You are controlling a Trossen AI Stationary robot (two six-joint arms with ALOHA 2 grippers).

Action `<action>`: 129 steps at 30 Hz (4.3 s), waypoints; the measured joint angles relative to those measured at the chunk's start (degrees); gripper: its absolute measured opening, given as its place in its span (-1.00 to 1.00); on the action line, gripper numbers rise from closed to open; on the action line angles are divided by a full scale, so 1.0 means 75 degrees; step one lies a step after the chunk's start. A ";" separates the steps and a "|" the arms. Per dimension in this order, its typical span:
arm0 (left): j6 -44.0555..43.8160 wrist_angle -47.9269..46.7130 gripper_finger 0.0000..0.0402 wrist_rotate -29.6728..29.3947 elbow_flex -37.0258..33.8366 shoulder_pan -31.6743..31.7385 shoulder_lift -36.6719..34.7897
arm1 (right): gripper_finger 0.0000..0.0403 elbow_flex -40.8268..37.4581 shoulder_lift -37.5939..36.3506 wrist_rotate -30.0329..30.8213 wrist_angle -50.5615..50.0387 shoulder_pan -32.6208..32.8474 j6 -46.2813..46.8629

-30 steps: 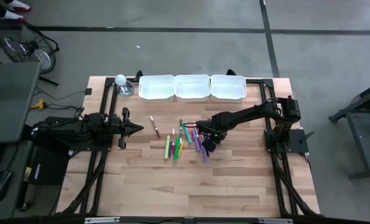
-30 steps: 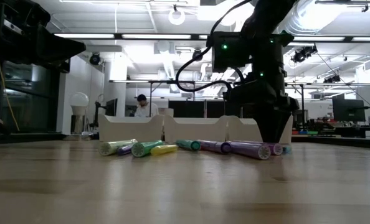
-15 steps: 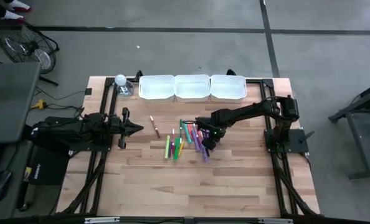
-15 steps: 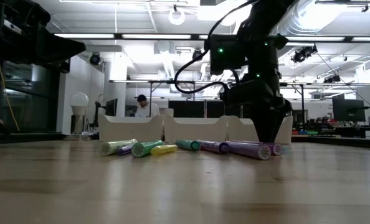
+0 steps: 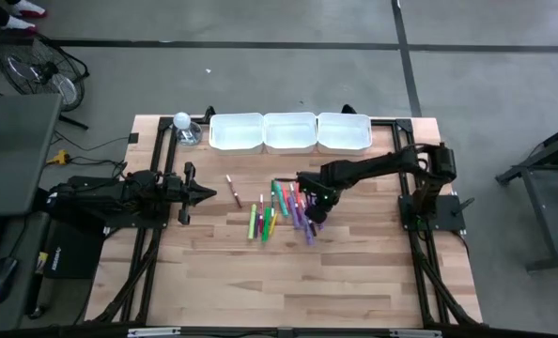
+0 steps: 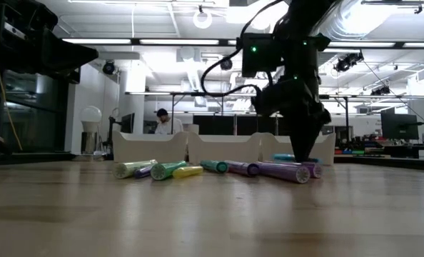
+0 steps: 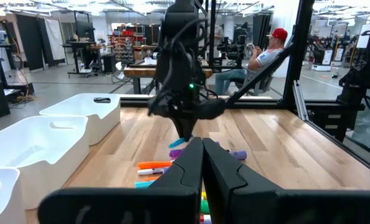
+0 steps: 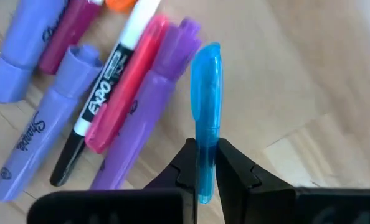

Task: Pick & Place Markers
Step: Put the blue pen into the middle white bin, then put the light violet highlighter pen into the left white bin

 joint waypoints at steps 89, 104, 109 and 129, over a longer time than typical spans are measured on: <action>0.0000 0.0000 -1.00 0.0000 0.0000 -0.0003 -0.0002 | -0.46 0.7484 0.4373 0.1740 -0.2377 -0.3103 -0.8122; 0.0001 -0.0002 -1.00 0.0000 0.0000 -0.0003 0.0000 | -0.31 0.7484 0.3883 0.1551 -0.3159 -0.2914 -0.5924; 0.0000 0.0000 -1.00 0.0000 0.0000 -0.0003 0.0001 | -0.19 0.7484 0.3835 0.1186 -0.3557 -0.2748 -0.4839; 0.0000 0.0000 -1.00 0.0000 0.0000 -0.0001 -0.0002 | 0.08 0.7487 0.3540 0.1385 -0.4871 -0.1661 -0.1373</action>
